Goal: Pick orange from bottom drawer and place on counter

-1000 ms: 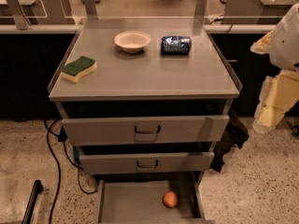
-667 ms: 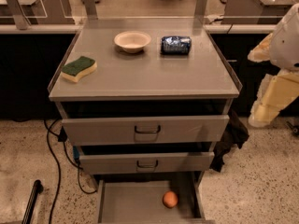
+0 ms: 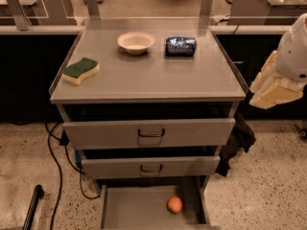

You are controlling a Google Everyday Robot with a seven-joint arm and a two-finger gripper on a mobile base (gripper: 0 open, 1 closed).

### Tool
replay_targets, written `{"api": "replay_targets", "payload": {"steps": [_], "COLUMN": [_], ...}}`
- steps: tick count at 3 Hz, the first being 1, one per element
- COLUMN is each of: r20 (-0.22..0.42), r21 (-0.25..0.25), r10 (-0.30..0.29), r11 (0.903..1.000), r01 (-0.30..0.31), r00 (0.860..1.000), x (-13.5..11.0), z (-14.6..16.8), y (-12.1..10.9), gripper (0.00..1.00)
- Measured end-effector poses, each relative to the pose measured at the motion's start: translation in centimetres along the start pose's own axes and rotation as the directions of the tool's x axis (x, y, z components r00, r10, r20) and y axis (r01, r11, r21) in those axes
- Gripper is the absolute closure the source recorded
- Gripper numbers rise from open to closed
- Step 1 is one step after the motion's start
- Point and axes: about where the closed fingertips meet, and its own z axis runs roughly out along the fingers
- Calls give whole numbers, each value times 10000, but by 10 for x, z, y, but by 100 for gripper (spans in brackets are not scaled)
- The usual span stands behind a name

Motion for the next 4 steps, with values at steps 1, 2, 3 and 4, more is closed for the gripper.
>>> {"api": "replay_targets", "payload": {"steps": [1, 2, 3, 4], "r20": [573, 1298, 1759, 1848], "r21": [-84, -462, -1183, -1286], "r10": [305, 813, 1425, 1569], "r11": [9995, 9960, 9854, 9825], "r01": [-301, -759, -1228, -1344], "r00": [9979, 9882, 9740, 9702], "x": [6, 11, 19, 21], "z": [40, 107, 189, 207], "y": [13, 31, 47, 46], "gripper": [89, 100, 100, 100]}}
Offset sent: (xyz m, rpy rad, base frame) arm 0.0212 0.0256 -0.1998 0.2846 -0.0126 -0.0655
